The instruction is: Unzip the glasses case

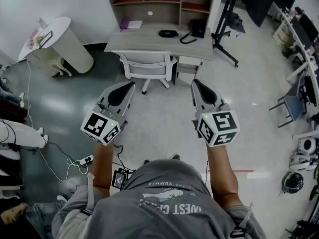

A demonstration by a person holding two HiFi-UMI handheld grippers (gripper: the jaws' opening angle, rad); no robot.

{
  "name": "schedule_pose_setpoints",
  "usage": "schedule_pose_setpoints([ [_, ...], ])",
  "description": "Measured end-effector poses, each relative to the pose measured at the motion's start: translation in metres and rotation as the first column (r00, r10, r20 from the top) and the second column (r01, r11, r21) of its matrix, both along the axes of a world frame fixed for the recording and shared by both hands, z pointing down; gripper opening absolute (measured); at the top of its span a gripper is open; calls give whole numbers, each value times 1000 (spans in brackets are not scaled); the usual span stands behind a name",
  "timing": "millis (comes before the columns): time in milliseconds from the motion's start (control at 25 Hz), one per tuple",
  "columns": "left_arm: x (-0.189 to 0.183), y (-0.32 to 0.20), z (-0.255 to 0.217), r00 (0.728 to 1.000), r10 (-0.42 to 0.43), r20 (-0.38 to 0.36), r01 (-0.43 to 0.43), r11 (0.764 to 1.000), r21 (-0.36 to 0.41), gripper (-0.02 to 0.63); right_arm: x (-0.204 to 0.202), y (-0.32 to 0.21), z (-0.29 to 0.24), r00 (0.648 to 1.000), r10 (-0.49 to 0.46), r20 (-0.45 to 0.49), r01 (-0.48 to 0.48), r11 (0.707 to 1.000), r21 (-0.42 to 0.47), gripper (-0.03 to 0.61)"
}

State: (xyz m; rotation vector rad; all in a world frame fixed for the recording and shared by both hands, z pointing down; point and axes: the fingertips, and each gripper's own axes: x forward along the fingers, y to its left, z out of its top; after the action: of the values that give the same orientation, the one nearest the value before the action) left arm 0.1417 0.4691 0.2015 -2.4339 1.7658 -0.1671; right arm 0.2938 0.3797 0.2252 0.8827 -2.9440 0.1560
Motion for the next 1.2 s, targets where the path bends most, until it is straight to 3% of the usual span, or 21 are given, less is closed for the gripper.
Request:
schedule_pose_setpoints([
  [520,34,-50,9,1000,10,18,-10,999,-33,-2,26,-47,14,1000,-17,19,17,999,-43,8],
  [920,-12,-122,30,996,82,-21,-83,996,-35,-2,-5,-105,23,998,53,34,-51,997,-53,11],
  [1080,-44,-169,32,991,123,-45,-124,992,-13,-2,-29,-145,22,995,95,6,-95,995,-39,11],
  [1200,-74,-198,41,986,159,-58,-162,986,-42,-2,-53,-168,30,990,138,-13,-139,989,-57,11],
])
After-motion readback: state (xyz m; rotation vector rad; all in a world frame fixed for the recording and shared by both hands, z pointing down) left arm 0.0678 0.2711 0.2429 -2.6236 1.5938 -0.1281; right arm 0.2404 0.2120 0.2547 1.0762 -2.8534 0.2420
